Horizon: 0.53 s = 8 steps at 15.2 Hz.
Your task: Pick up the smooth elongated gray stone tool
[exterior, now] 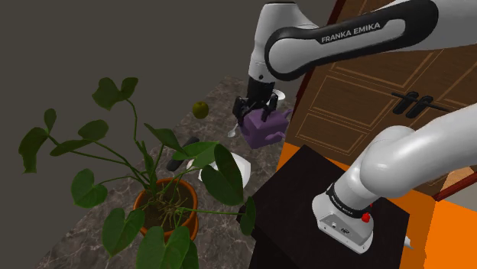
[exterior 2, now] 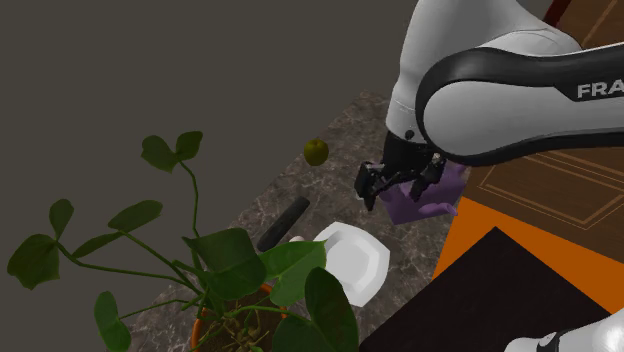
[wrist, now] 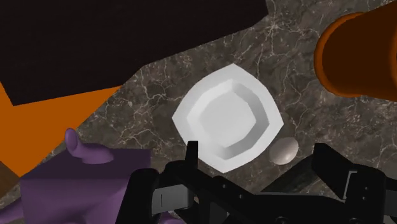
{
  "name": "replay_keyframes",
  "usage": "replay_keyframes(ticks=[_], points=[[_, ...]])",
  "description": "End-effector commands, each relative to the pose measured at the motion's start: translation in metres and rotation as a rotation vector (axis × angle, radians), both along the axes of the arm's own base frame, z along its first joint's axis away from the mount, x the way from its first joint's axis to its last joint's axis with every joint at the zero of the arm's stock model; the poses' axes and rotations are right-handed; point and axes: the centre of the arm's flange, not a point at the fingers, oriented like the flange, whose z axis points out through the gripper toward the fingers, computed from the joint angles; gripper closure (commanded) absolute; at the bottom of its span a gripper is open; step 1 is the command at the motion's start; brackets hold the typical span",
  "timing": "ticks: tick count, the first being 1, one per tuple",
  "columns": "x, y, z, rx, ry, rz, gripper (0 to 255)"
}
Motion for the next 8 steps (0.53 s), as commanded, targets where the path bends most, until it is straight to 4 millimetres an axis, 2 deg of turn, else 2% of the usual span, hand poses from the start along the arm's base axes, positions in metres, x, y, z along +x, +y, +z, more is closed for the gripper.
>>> replay_keyframes(ticks=[1,8], points=[[0.015,0.016,-0.017,-0.005,-0.001,-0.055,0],[0.066,0.058,-0.081,-0.027,0.002,-0.233,0]])
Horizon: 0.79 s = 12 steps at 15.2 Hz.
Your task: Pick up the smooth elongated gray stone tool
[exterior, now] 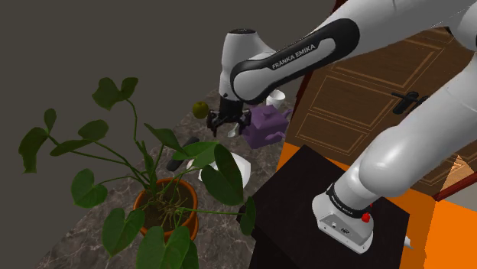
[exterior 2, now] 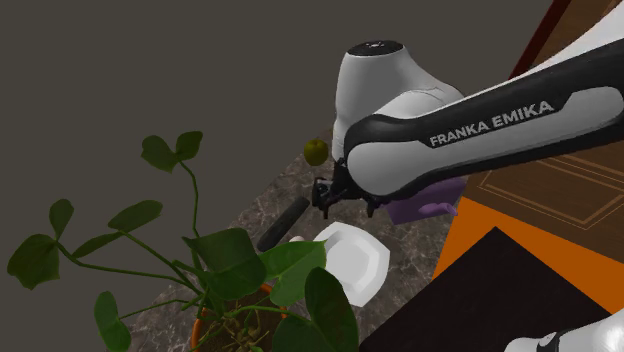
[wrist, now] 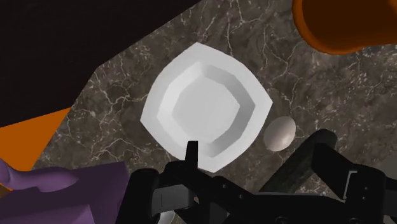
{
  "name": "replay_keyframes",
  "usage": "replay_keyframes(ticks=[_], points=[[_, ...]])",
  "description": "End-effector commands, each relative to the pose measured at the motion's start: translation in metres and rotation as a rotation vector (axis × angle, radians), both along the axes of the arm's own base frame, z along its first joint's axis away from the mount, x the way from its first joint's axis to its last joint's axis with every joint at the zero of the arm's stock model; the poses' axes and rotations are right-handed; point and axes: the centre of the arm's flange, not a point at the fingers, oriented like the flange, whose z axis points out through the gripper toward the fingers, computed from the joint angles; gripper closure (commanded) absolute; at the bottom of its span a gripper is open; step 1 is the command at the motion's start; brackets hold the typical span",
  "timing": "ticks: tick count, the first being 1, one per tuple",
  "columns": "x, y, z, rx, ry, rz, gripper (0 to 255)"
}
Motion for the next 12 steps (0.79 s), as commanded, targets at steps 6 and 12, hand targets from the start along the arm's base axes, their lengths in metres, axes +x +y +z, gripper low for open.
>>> replay_keyframes(ticks=[6,12], points=[[0.058,0.033,-0.065,-0.020,0.002,-0.182,0],[0.111,0.052,-0.122,-0.039,0.004,-0.335,0]])
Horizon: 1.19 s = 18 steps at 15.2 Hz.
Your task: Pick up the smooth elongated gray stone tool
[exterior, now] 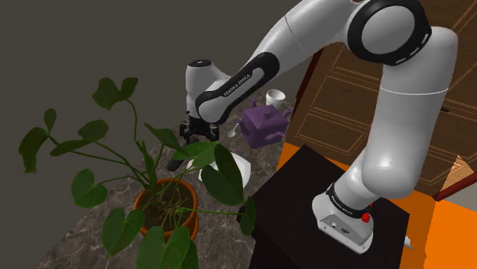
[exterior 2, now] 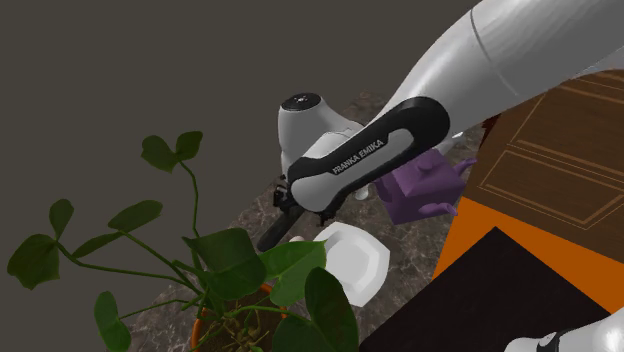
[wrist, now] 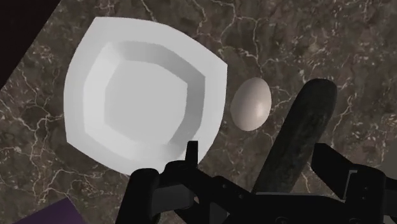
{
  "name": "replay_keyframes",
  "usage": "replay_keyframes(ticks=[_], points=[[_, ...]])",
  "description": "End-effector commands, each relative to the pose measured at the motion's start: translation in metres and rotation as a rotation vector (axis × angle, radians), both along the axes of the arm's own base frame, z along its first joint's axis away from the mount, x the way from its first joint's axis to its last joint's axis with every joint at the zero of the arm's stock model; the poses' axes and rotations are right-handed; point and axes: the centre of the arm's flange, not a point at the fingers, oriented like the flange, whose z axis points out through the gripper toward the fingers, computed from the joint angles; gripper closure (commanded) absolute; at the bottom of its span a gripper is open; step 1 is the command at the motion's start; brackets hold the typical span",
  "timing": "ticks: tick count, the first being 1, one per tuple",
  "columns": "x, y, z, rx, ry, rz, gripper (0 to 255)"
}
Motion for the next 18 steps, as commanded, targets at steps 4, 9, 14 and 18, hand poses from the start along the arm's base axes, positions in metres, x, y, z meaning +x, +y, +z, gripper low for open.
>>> replay_keyframes(ticks=[4,9,14,18], points=[[0.046,0.012,-0.048,-0.017,0.001,-0.130,0],[0.092,0.015,-0.095,-0.032,0.003,-0.257,0],[0.108,0.014,-0.127,-0.037,0.004,-0.300,0],[0.108,0.014,-0.148,-0.037,0.004,-0.300,0]])
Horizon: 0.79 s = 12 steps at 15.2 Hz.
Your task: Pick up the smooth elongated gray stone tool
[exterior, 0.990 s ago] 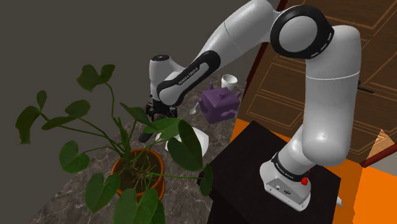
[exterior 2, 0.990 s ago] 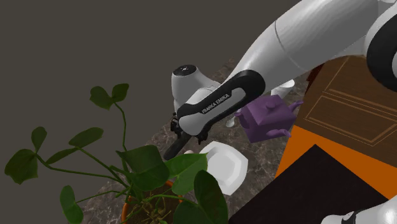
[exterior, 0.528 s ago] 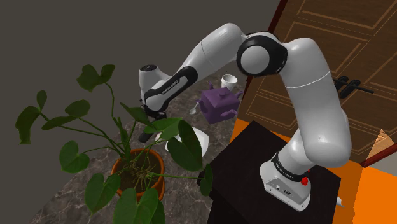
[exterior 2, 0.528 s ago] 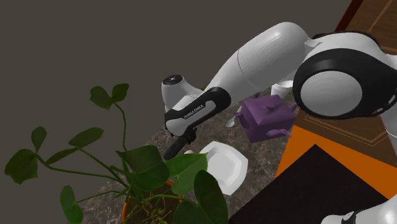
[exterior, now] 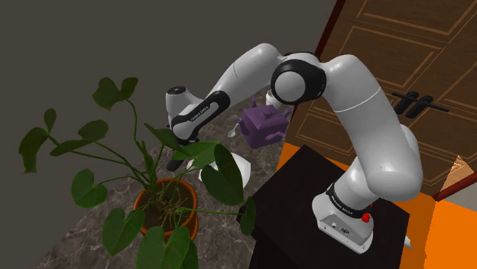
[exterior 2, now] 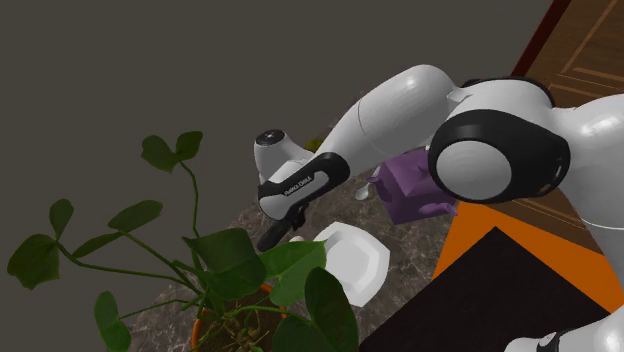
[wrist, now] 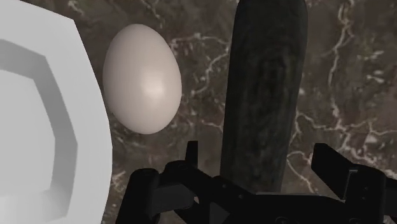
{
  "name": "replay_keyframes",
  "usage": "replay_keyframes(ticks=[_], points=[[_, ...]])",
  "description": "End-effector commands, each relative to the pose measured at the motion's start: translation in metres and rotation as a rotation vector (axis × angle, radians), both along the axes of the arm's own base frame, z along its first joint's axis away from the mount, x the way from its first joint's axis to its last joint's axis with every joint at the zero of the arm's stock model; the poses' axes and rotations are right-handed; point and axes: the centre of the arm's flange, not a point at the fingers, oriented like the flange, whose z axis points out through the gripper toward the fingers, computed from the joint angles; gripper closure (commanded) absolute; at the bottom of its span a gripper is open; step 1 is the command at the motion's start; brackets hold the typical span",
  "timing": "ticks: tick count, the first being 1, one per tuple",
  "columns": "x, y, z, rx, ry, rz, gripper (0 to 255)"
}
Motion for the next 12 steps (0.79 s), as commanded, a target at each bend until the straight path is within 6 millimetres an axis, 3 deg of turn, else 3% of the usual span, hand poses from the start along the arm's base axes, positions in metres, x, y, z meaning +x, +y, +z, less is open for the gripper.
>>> replay_keyframes(ticks=[1,2,3,12], points=[[-0.0008,-0.0011,-0.0085,0.000,0.000,0.000,0],[-0.0007,-0.0011,-0.0085,0.000,0.000,0.000,0],[-0.0011,-0.0009,-0.0083,0.000,0.000,0.000,255],[-0.0007,-0.0011,-0.0085,0.000,0.000,0.000,255]])
